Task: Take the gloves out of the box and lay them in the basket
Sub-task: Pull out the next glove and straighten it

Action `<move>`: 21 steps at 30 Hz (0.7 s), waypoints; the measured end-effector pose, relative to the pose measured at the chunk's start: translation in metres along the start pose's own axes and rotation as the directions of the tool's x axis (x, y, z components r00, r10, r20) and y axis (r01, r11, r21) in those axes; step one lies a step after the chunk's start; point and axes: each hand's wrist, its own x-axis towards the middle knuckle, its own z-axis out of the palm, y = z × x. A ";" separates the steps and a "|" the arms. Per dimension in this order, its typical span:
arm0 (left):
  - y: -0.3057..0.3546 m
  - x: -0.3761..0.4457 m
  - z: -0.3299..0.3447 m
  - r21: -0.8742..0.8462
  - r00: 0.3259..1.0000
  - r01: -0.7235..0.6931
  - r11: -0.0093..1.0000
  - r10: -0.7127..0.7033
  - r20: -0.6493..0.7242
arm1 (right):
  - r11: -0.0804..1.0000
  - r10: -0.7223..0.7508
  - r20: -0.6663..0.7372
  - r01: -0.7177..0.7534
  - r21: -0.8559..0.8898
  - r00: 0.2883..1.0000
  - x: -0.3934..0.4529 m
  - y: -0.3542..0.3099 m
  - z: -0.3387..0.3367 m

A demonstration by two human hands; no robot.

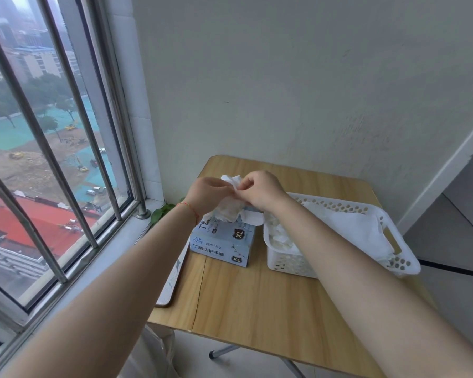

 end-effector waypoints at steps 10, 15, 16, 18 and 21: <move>-0.011 0.004 -0.005 0.075 0.995 0.013 0.997 -0.005 -0.102 | 0.945 0.120 -0.026 -0.106 0.309 0.992 -0.006 0.018 -0.008; -0.018 0.005 -0.006 0.430 0.948 -0.047 0.902 0.176 -0.267 | 0.871 0.156 0.079 -0.175 0.458 0.985 -0.011 0.017 -0.008; -0.015 0.002 -0.005 0.431 0.919 -0.172 0.886 0.302 -0.253 | 0.864 0.161 0.089 -0.184 0.469 0.983 -0.013 0.015 -0.008; -0.005 -0.007 -0.002 0.365 0.886 -0.393 0.844 0.454 -0.096 | 0.838 0.191 0.084 -0.208 0.505 0.978 -0.014 0.013 -0.007; -0.002 -0.018 0.007 0.535 0.916 -0.395 0.746 0.361 0.174 | 0.791 0.226 0.029 -0.201 0.578 0.974 -0.012 0.009 -0.007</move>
